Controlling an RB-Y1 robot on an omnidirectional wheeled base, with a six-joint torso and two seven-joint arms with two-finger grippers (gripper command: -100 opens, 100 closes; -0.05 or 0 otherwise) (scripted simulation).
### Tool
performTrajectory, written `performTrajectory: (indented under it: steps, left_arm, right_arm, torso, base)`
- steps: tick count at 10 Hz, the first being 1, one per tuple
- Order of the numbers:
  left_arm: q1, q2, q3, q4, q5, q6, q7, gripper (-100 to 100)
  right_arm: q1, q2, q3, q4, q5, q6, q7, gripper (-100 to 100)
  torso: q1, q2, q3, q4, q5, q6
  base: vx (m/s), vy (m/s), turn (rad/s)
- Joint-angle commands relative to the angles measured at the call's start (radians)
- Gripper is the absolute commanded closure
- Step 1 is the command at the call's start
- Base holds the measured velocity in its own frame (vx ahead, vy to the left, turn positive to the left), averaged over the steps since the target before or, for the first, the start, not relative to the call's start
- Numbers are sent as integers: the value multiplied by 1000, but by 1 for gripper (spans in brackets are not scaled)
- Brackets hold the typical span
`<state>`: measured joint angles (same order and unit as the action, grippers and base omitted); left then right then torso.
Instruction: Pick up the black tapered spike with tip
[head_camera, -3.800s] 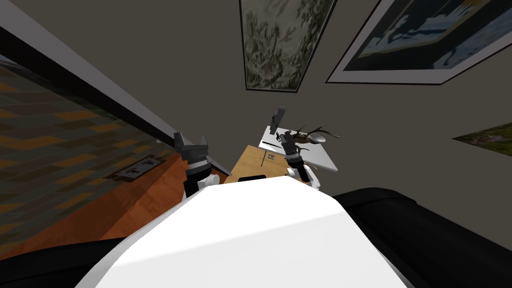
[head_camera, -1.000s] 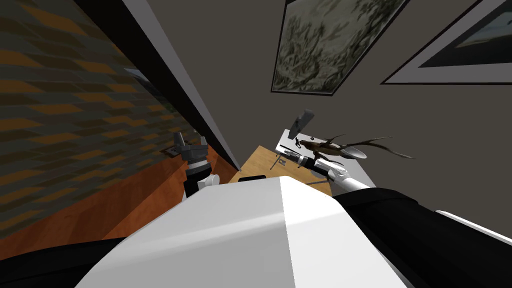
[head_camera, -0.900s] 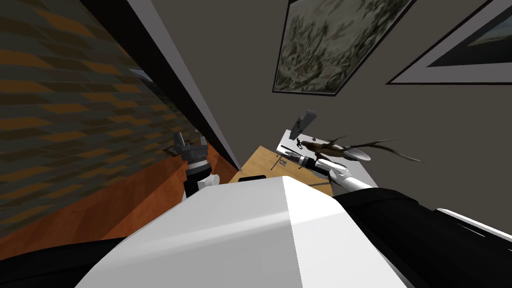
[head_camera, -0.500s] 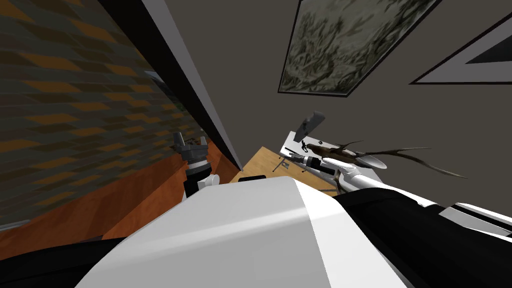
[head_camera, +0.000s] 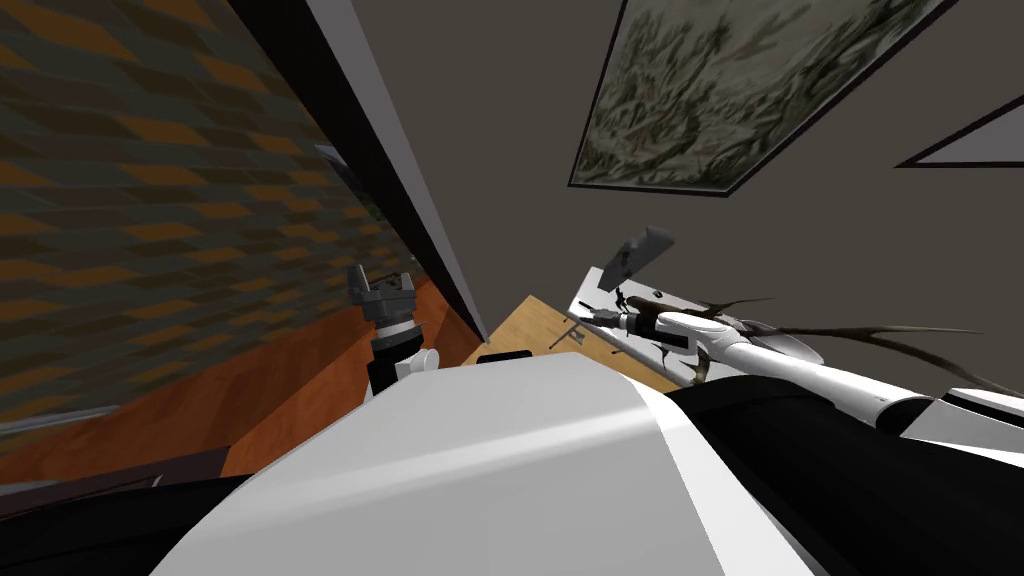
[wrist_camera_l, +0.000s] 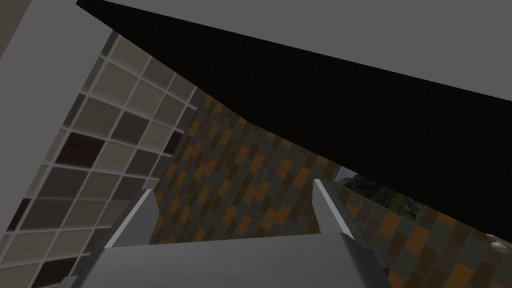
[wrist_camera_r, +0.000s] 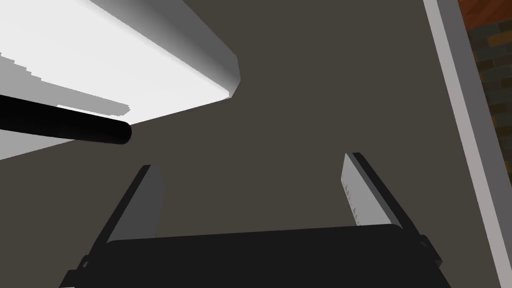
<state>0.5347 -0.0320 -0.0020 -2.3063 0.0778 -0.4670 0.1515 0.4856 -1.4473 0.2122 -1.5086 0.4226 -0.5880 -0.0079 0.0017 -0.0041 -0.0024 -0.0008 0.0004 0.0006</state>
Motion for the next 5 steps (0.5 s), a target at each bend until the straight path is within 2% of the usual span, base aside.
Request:
performTrajectory:
  steps: [1, 2, 3, 5]
  left_arm:
    - [0, 0, 0, 0, 0, 0, 0, 0]
    - [0, 0, 0, 0, 0, 0, 0, 0]
    - [0, 0, 0, 0, 0, 0, 0, 0]
    - [0, 0, 0, 0, 0, 0, 0, 0]
  right_arm:
    - [5, -50, 26, 44, 29, -9, 2, -100]
    - [14, -79, 47, 67, 51, -17, 3, -100]
    - [14, -91, 47, 76, 51, -17, 3, -100]
    - [35, -158, 89, 133, 93, -35, 4, -100]
  torso:
    - [0, 0, 0, 0, 0, 0]
    - [0, 0, 0, 0, 0, 0]
    - [0, -2, -1, 0, 0, -1]
    - [-2, 0, 0, 0, 0, 0]
  base:
    - [58, 21, 146]
    - [94, 24, 246]
    - [72, 1, 93]
    - [77, -11, 174]
